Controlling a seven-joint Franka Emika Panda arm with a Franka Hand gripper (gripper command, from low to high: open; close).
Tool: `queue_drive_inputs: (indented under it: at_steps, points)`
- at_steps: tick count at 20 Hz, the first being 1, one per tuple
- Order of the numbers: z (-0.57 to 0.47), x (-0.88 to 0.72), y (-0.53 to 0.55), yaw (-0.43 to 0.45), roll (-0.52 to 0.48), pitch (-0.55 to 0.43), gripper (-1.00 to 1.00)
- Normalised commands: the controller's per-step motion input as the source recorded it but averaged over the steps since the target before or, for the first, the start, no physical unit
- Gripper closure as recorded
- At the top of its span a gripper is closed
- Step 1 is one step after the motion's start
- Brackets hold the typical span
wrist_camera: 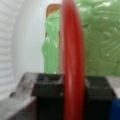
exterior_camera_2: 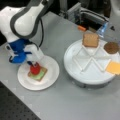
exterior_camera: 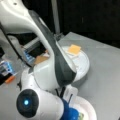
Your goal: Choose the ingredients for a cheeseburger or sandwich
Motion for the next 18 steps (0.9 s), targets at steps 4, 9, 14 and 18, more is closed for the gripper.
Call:
queue_drive_inputs:
  at_steps: [4, 9, 14, 18]
  points:
    - [-0.02, 0.12, -0.10, 0.136, 0.214, -0.042, 1.00]
    - [-0.02, 0.08, -0.06, 0.128, 0.209, -0.048, 1.00]
    - [-0.03, 0.05, -0.01, 0.111, 0.206, -0.061, 1.00]
    - [-0.03, 0.01, -0.01, 0.099, 0.200, -0.068, 1.00]
